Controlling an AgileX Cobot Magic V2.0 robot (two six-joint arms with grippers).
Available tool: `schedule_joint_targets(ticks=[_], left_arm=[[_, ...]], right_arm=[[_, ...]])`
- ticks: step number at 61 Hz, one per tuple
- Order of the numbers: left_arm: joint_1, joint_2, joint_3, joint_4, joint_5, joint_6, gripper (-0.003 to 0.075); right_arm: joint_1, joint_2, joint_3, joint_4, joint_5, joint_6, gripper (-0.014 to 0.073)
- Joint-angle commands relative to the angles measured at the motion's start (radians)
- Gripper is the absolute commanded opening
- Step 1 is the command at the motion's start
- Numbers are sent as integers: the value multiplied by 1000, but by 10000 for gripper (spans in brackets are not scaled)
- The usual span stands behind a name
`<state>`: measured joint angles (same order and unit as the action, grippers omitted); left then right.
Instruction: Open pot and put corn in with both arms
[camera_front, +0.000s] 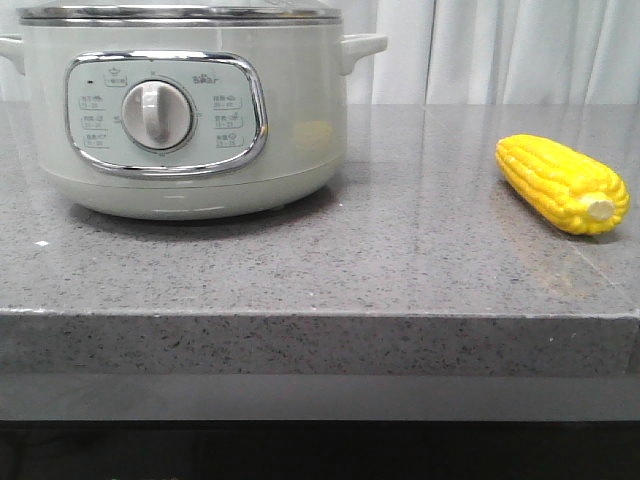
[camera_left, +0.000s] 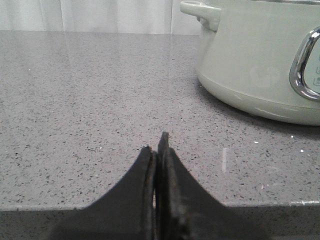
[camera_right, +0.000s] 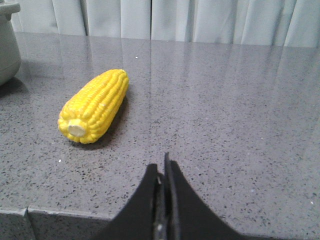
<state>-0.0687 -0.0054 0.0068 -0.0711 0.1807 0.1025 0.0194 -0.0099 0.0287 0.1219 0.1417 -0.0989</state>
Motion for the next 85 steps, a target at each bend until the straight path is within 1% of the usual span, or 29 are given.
schedule_joint_targets(ticks=[1, 73, 85], left_arm=[[3, -22, 2, -9, -83, -7, -18], [3, -22, 2, -9, -94, -7, -18], [3, -22, 2, -9, -103, -7, -19]], right_arm=[[-6, -21, -4, -7, -87, -2, -68], [-6, -21, -4, -7, -87, -2, -68], [-6, -21, -4, -7, -59, -2, -68]])
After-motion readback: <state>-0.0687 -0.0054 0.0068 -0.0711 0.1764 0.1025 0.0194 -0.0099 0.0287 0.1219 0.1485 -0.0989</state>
